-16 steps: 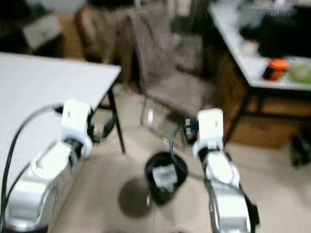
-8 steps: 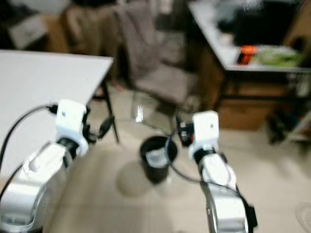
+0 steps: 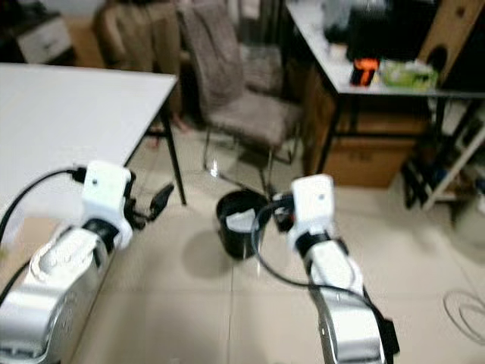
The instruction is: Picking trash to rubbish bin
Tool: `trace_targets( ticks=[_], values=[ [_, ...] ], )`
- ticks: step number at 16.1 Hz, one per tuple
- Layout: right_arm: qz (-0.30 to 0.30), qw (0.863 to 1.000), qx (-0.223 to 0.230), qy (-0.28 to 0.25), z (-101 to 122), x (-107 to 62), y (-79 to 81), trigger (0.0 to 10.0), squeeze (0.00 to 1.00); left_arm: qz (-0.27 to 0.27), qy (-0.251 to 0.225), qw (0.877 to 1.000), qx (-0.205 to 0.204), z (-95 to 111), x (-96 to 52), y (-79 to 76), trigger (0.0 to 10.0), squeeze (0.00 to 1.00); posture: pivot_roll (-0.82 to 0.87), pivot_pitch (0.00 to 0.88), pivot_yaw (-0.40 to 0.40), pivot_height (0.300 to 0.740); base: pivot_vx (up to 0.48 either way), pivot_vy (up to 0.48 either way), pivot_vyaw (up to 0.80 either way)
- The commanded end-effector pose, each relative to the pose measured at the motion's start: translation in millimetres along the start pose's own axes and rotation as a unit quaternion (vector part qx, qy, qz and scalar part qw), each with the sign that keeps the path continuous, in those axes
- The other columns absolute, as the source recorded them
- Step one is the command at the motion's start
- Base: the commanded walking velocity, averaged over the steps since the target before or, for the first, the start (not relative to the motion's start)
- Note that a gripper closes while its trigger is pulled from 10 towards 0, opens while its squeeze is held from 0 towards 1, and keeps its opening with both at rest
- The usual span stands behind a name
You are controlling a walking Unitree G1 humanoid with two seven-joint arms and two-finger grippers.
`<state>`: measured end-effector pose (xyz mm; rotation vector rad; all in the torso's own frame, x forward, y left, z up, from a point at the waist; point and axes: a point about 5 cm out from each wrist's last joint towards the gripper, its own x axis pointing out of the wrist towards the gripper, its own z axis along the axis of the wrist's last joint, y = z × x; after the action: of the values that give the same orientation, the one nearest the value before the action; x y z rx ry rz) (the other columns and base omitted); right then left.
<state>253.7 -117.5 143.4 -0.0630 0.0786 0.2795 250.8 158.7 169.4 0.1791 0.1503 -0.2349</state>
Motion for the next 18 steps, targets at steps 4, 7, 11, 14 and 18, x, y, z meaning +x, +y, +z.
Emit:
trace_targets(
  ticks=[4,7,11,14,18],
  values=[
    [-0.004,0.999,-0.003,0.032,-11.3,-1.3,-3.2,10.0,0.00,0.008,0.017,1.000,0.004,-8.7,-6.1,2.2,10.0,0.00,-0.03,0.000,-0.010,0.740,-0.292,0.000,0.00],
    [-0.006,0.999,-0.006,0.034,-12.7,-0.9,-3.4,10.0,0.00,0.018,0.023,1.000,0.012,-12.5,-6.2,5.8,10.0,0.00,-0.02,0.000,-0.017,0.740,-0.292,0.000,0.00],
    [-0.009,1.000,-0.004,0.025,-10.7,-0.2,-3.7,10.0,0.00,0.021,0.019,0.999,0.014,-10.3,-6.4,7.8,10.0,0.00,-0.02,0.000,-0.020,0.740,-0.292,0.000,0.00],
    [-0.008,1.000,-0.008,0.020,-11.1,-0.9,-3.3,10.0,0.00,0.025,0.012,0.999,0.015,-10.3,-6.5,8.3,10.0,0.00,-0.01,0.000,-0.022,0.740,-0.280,0.000,0.00],
    [-0.026,0.999,-0.031,0.006,-11.3,-0.5,-5.2,10.0,0.00,0.047,-0.023,0.999,0.003,-4.8,-1.9,9.2,10.0,0.00,-0.01,0.000,-0.026,0.740,0.000,0.000,0.00]
  ],
)
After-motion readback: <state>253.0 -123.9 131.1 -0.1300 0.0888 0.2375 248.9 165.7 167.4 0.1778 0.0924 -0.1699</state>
